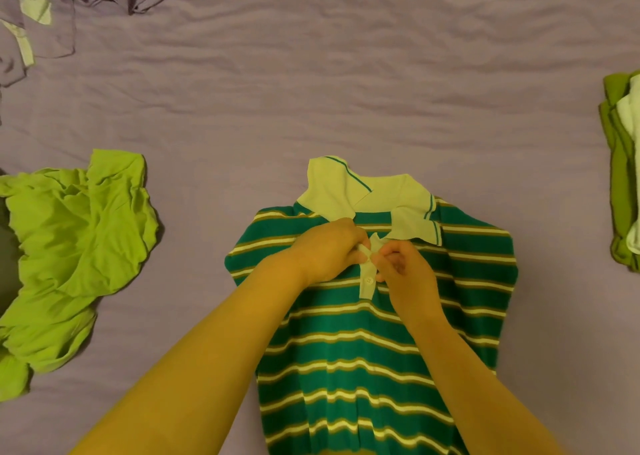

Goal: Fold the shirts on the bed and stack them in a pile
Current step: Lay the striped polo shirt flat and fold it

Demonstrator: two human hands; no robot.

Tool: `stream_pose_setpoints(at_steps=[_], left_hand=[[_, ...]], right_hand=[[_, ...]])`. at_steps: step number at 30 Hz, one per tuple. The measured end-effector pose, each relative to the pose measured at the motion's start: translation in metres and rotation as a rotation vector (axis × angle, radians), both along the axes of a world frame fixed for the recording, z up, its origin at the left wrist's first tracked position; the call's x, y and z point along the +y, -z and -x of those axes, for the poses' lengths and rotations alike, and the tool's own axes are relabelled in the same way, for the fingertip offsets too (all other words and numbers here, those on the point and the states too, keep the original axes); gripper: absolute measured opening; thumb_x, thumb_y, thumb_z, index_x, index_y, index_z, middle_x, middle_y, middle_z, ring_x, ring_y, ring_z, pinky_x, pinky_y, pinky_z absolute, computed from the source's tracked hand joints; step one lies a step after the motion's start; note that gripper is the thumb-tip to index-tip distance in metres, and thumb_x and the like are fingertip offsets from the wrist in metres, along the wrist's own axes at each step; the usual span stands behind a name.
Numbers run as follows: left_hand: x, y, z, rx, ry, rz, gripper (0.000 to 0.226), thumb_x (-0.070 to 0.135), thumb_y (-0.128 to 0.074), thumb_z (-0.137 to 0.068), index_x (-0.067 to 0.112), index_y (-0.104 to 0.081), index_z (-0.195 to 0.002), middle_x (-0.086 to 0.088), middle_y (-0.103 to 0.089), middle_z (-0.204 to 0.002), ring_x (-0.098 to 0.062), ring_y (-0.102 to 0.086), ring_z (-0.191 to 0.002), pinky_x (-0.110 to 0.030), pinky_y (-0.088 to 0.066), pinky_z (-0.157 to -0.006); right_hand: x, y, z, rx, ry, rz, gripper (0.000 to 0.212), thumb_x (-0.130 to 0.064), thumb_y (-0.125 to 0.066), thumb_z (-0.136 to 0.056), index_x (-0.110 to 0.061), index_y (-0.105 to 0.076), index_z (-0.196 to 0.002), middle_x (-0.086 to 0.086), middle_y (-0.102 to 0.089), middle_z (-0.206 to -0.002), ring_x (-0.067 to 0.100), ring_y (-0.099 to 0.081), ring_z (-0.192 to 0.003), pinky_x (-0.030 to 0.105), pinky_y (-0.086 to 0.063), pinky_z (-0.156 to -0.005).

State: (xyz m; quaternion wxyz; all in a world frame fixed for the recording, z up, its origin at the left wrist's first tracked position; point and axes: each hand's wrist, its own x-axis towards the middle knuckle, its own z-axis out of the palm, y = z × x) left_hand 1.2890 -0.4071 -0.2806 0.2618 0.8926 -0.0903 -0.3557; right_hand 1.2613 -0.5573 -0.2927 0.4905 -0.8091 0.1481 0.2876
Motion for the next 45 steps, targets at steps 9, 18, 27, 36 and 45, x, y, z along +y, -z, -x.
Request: stream_pose_setpoints(at_steps=[9, 18, 27, 36, 45], left_hand=[[-0.015, 0.002, 0.023, -0.421, -0.328, -0.079, 0.019, 0.011, -0.059, -0.088, 0.013, -0.055, -0.107, -0.007, -0.046, -0.111, -0.017, -0.053, -0.071, -0.032, -0.054, -0.060], [0.008, 0.013, 0.032, -0.642, -0.321, -0.166, 0.025, 0.001, -0.070, -0.076, 0.009, -0.069, -0.100, -0.008, -0.066, -0.097, -0.025, -0.061, -0.089, -0.037, -0.053, -0.077], [0.054, -0.002, 0.025, -0.579, -0.526, -0.440, 0.049, 0.053, -0.031, -0.093, 0.020, -0.063, -0.112, -0.002, -0.068, -0.101, -0.024, -0.062, -0.094, -0.037, -0.047, -0.079], [0.081, -0.016, 0.026, -0.102, -0.404, 0.087, 0.067, 0.043, -0.063, -0.084, 0.031, -0.030, -0.141, 0.005, -0.050, -0.138, -0.015, -0.052, -0.120, -0.032, -0.047, -0.095], [0.111, -0.032, 0.018, -0.151, -0.198, -0.432, 0.067, 0.041, -0.055, -0.089, 0.028, -0.022, -0.146, -0.007, -0.046, -0.134, -0.028, -0.049, -0.116, -0.039, -0.046, -0.088]], right_hand=[[-0.001, 0.002, 0.017, -0.183, -0.129, 0.172, 0.013, -0.020, -0.054, -0.093, -0.029, -0.058, -0.102, -0.008, -0.056, -0.101, 0.005, -0.055, -0.080, 0.006, -0.040, -0.066], [0.020, -0.019, 0.006, -0.513, -0.535, 0.456, 0.034, -0.014, -0.061, -0.089, -0.016, -0.059, -0.123, 0.002, -0.061, -0.114, 0.011, -0.059, -0.096, 0.013, -0.039, -0.081], [0.056, -0.007, -0.084, -0.420, -0.587, 0.484, 0.046, -0.028, -0.033, -0.101, -0.018, -0.026, -0.146, 0.004, -0.032, -0.150, 0.022, -0.029, -0.138, 0.036, -0.024, -0.112], [0.065, -0.013, -0.083, -0.519, -0.510, 0.459, 0.030, -0.026, -0.044, -0.098, -0.015, -0.057, -0.122, 0.007, -0.057, -0.122, 0.025, -0.045, -0.115, 0.036, -0.034, -0.095], [0.076, -0.024, -0.058, -0.510, -0.388, 0.262, 0.034, -0.027, -0.043, -0.099, -0.018, -0.053, -0.130, 0.005, -0.056, -0.122, 0.017, -0.053, -0.106, 0.019, -0.036, -0.079]])
